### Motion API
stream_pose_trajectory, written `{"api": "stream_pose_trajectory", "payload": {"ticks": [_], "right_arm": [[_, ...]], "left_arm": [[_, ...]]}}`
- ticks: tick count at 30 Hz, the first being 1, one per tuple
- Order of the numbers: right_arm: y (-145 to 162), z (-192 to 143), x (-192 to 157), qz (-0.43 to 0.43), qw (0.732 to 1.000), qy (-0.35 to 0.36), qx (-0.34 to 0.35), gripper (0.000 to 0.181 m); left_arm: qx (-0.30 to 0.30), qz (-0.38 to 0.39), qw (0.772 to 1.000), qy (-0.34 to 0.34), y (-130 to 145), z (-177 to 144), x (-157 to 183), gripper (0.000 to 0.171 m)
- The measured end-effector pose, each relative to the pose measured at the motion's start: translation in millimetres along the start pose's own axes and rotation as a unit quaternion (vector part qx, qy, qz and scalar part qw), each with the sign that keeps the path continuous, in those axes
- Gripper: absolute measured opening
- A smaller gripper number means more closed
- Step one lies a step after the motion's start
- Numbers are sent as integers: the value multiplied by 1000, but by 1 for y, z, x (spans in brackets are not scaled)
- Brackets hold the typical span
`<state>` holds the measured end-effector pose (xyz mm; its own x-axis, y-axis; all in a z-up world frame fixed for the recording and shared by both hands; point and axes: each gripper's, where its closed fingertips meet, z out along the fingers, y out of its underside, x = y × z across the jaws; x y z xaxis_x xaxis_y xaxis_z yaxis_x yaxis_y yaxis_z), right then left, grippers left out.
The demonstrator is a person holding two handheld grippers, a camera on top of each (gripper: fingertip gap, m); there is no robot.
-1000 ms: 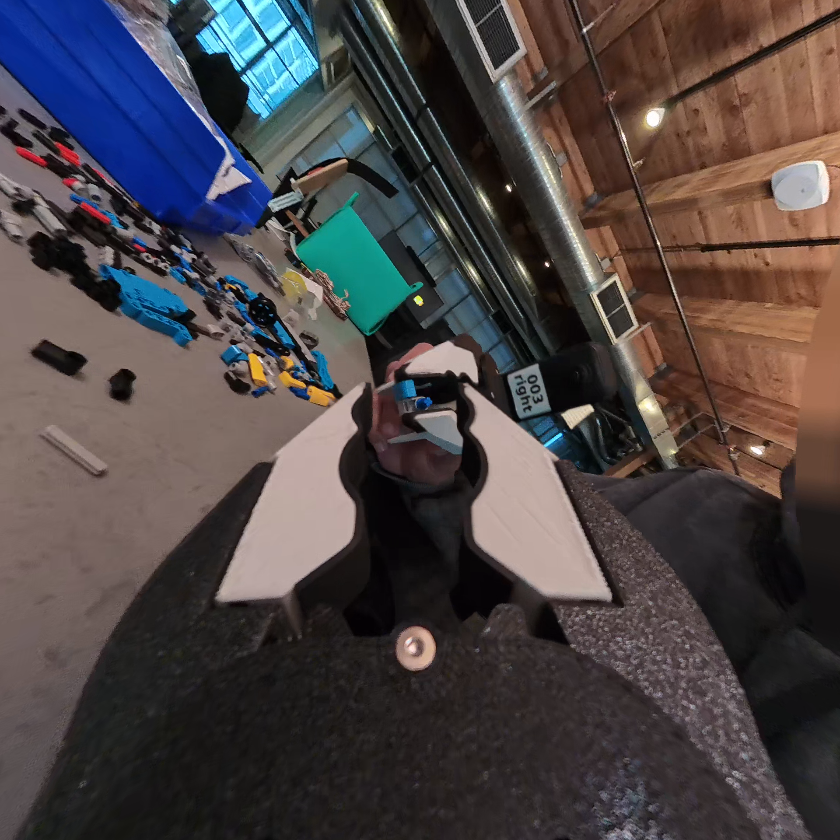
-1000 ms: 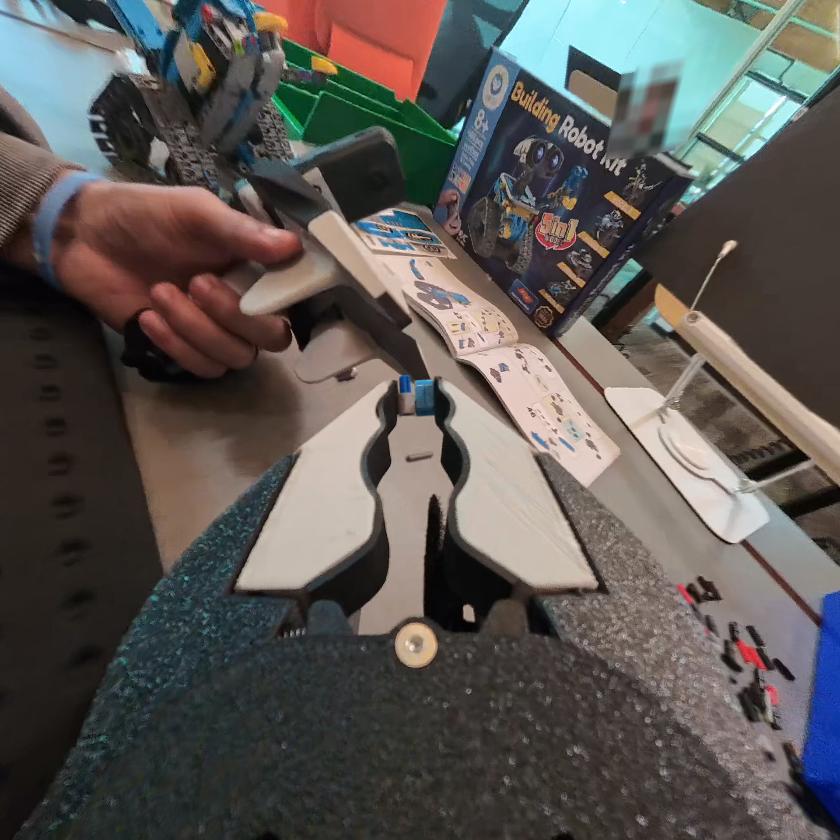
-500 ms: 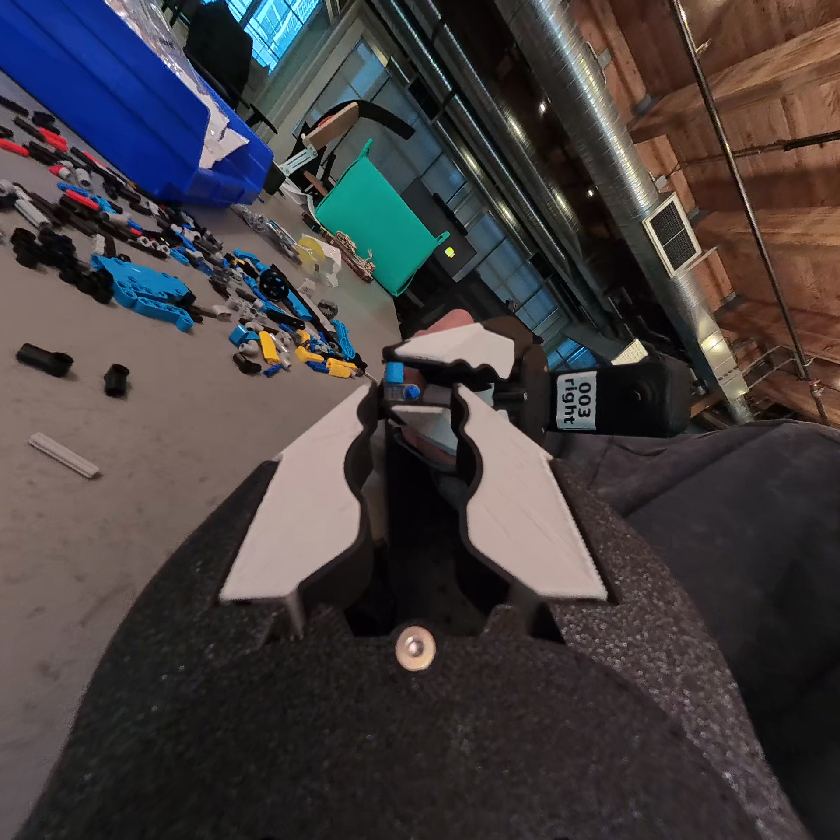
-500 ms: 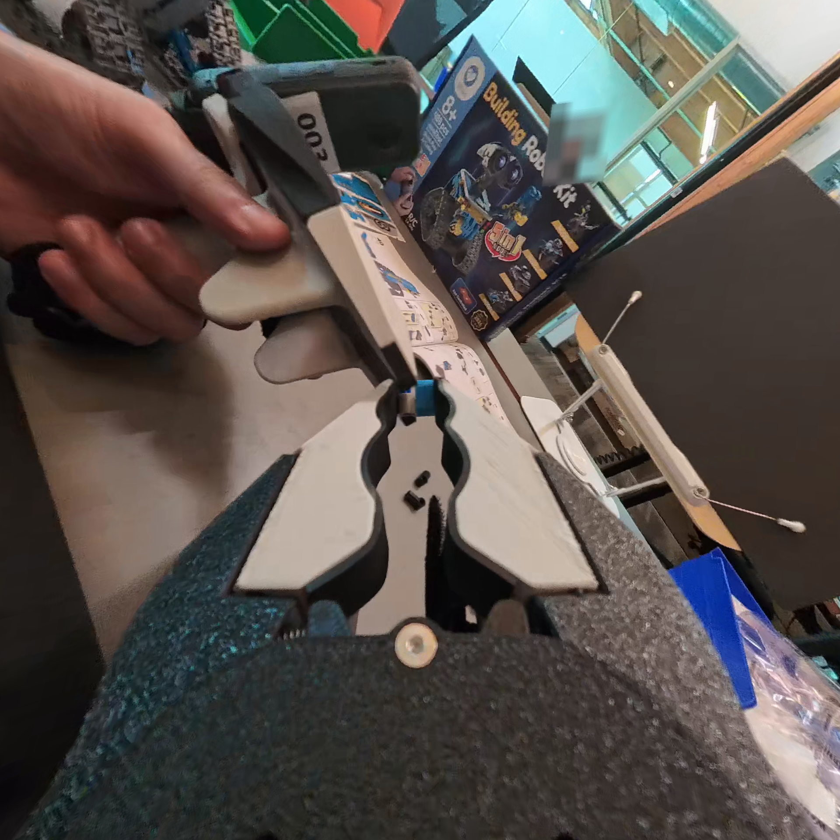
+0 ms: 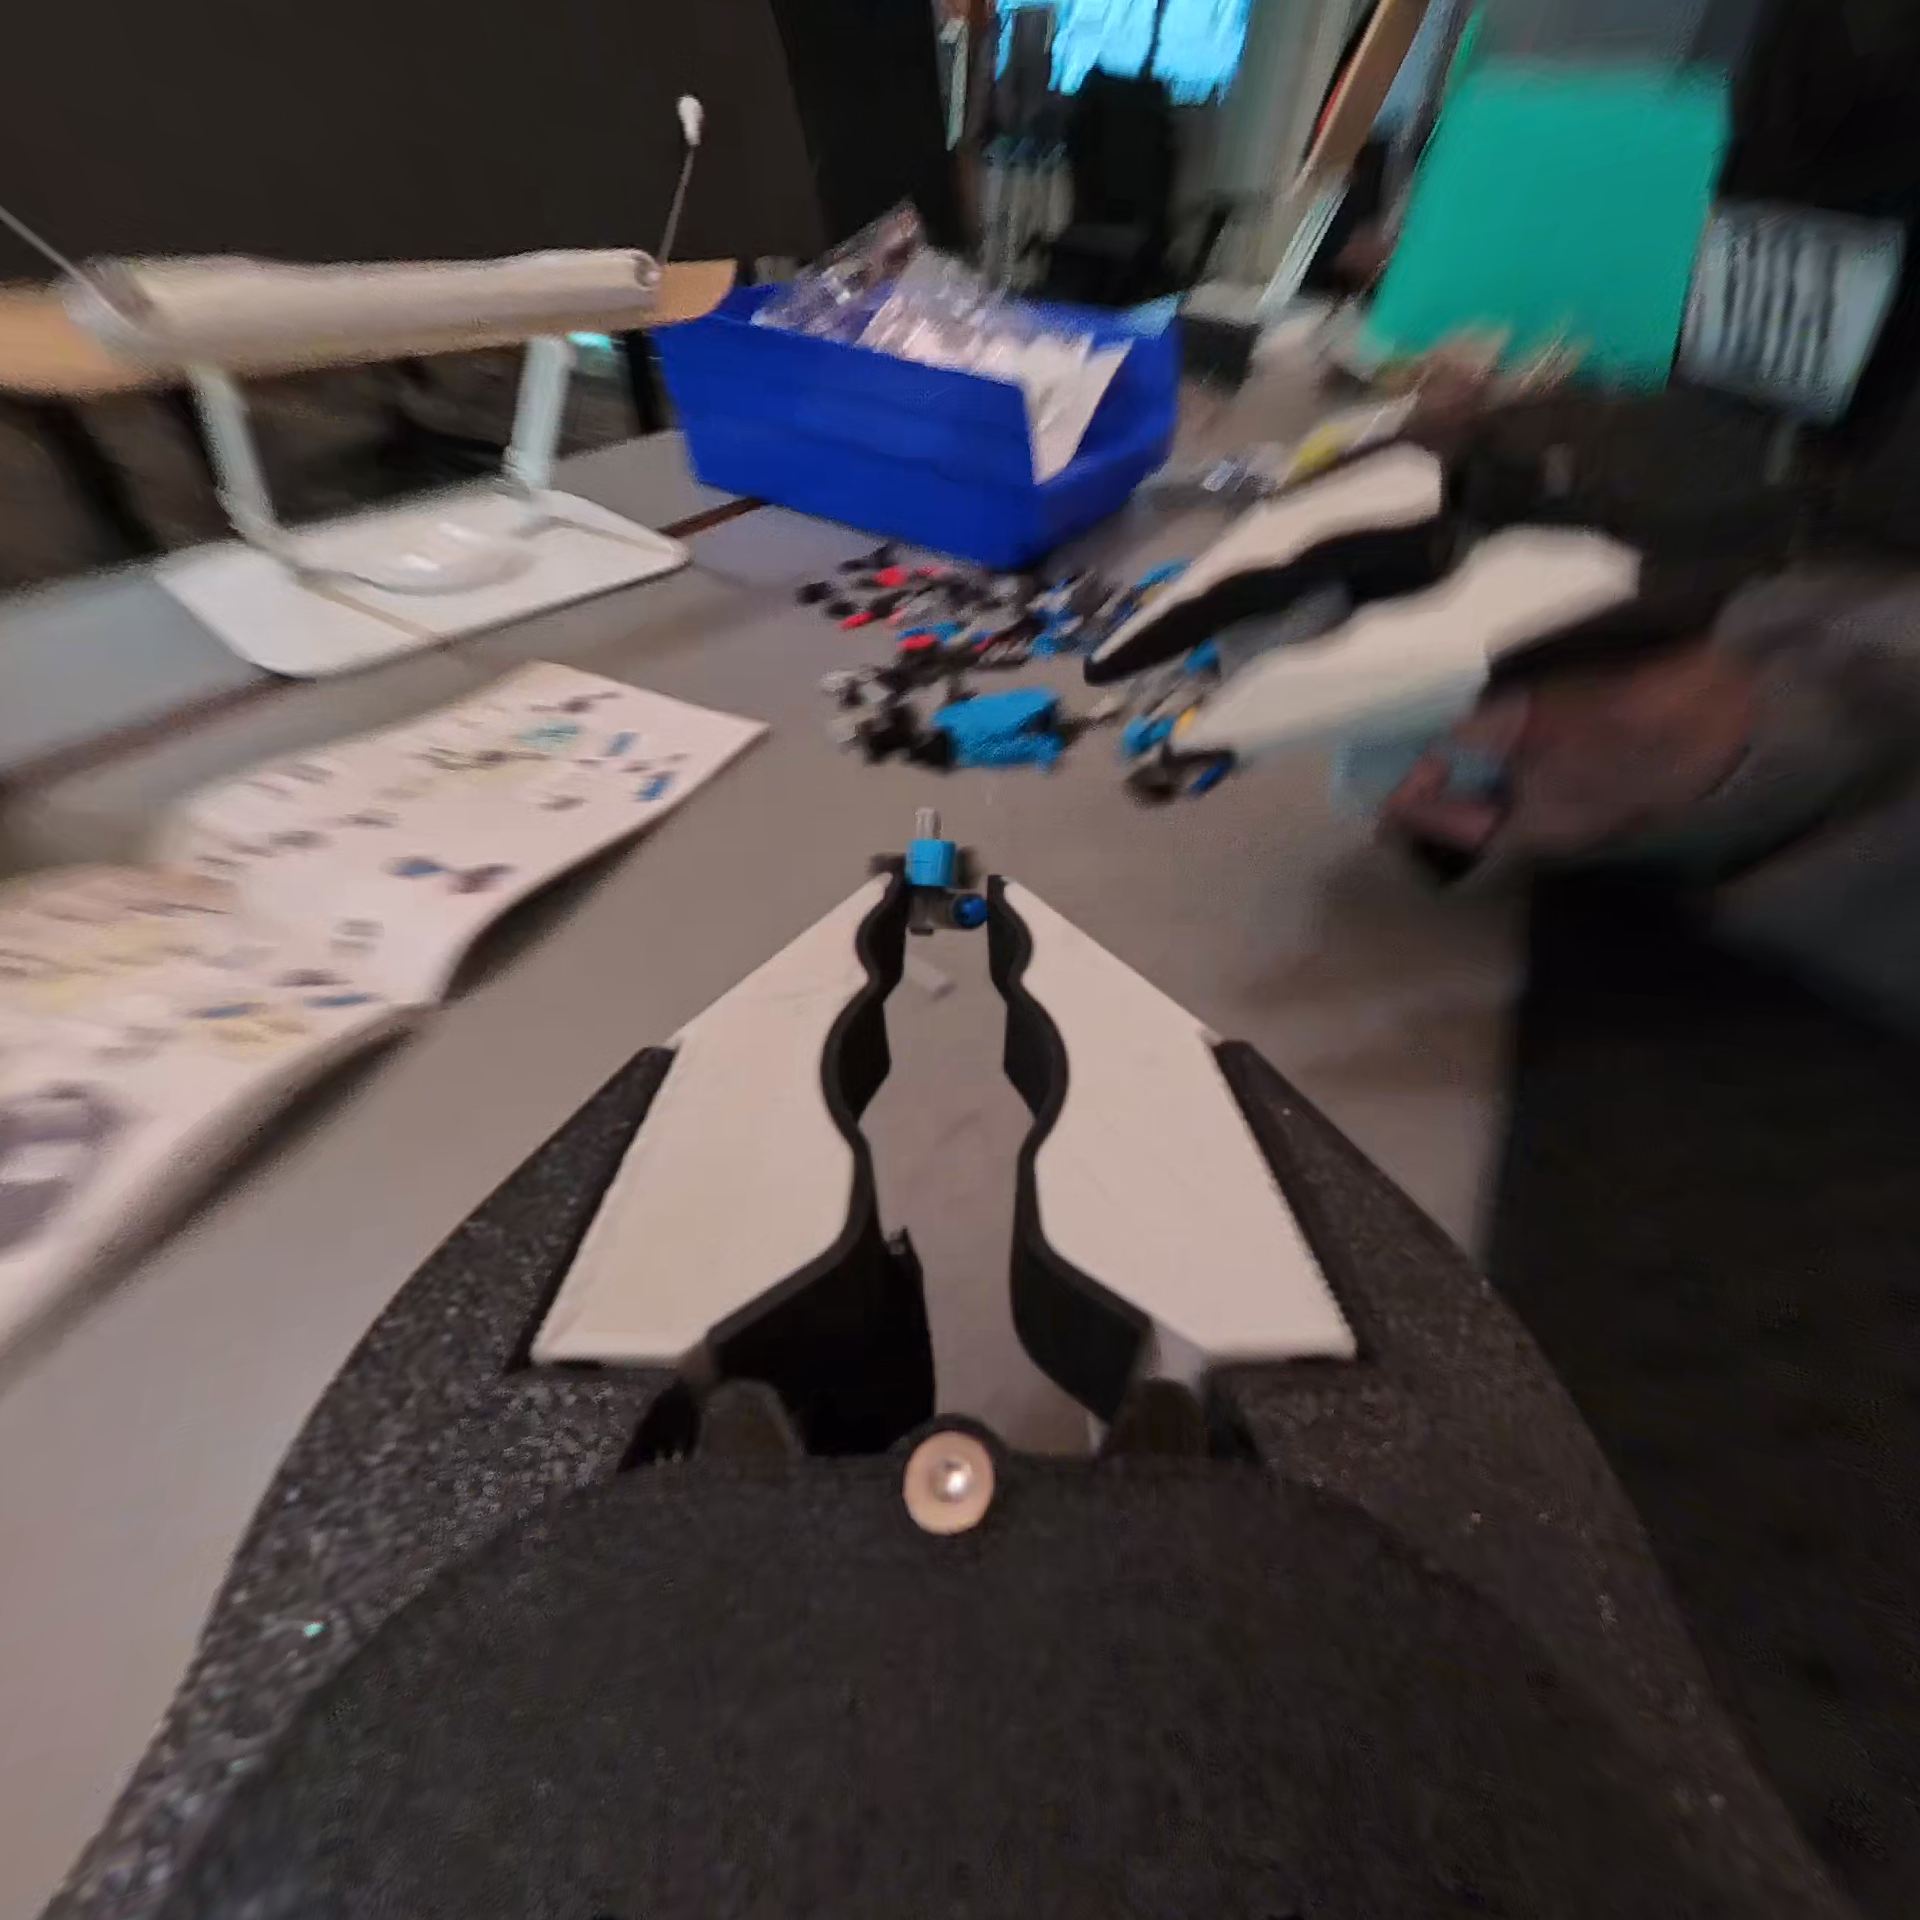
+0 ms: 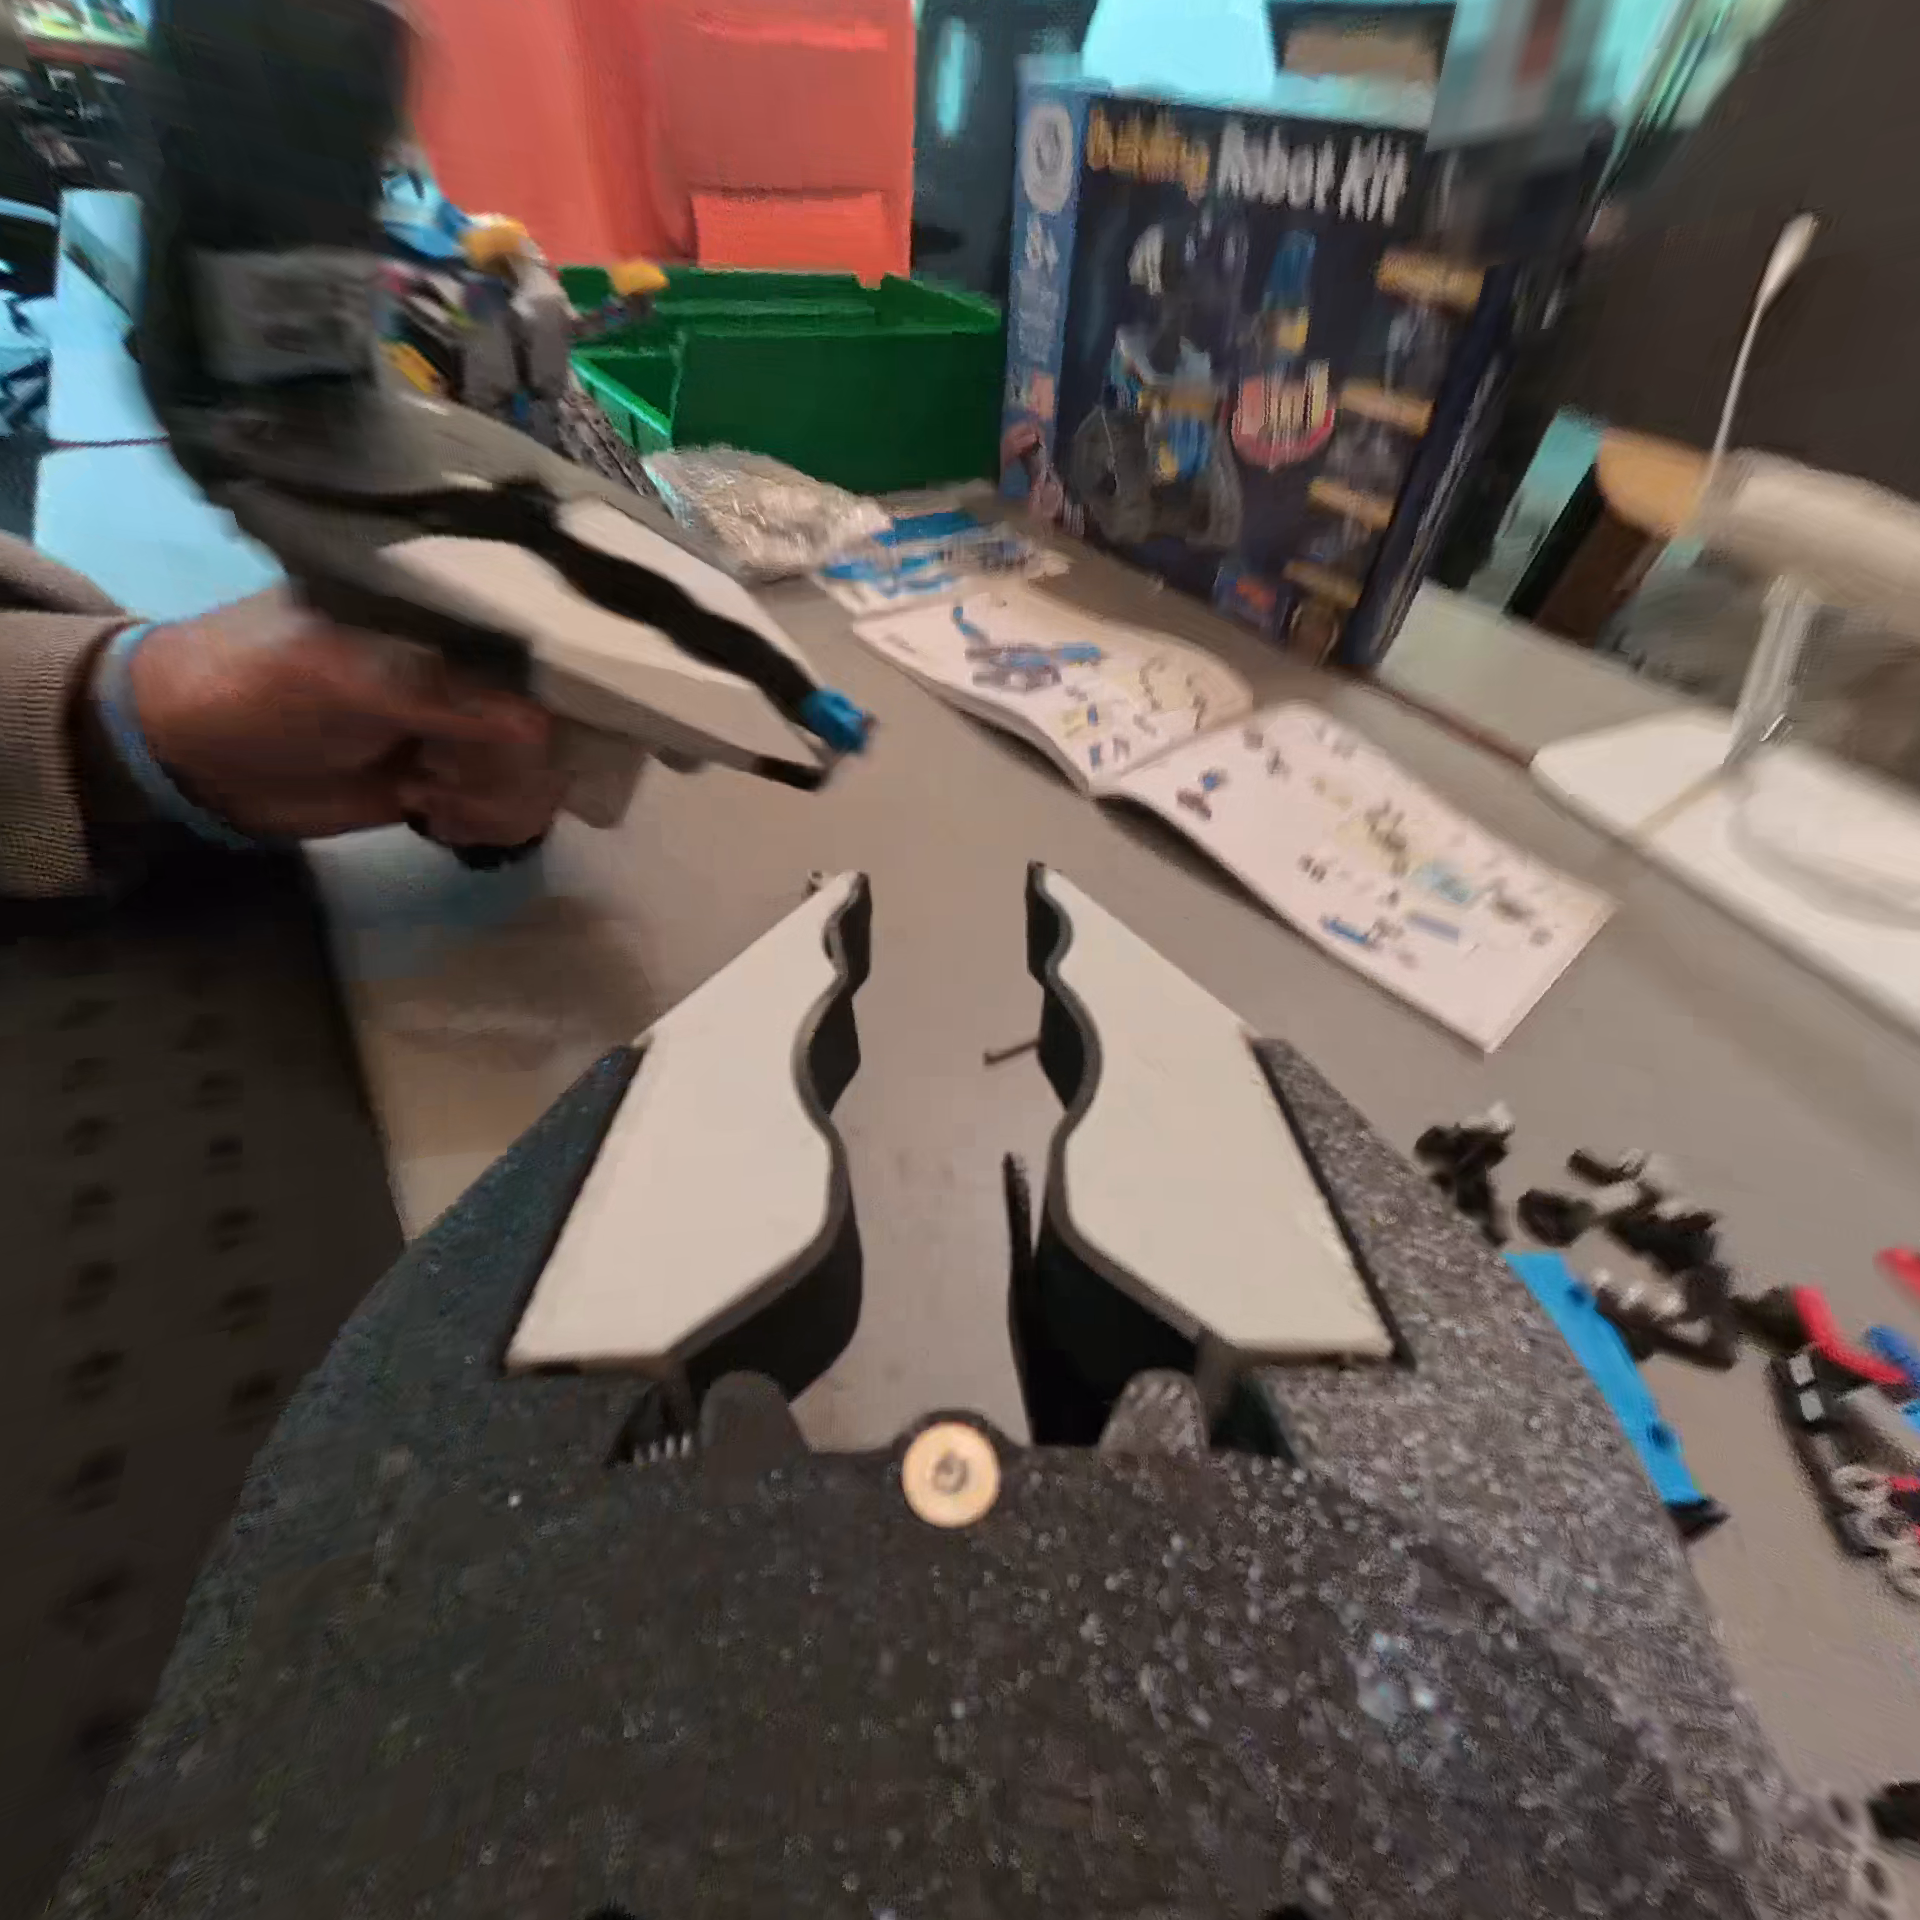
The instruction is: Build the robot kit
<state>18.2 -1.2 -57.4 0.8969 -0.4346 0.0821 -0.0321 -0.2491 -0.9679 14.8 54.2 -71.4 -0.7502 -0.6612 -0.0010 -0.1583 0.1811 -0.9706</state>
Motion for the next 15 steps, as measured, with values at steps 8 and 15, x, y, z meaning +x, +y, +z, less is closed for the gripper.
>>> {"api": "stream_pose_trajectory", "payload": {"ticks": [8,15], "right_arm": [[25,62,-18,109,943,-192,-251,30],[-30,86,-70,197,916,-343,-67,47]], "left_arm": [[-48,370,892,-254,3,-50,-33,15],[-21,411,861,-298,-13,-57,-34,15]]}}
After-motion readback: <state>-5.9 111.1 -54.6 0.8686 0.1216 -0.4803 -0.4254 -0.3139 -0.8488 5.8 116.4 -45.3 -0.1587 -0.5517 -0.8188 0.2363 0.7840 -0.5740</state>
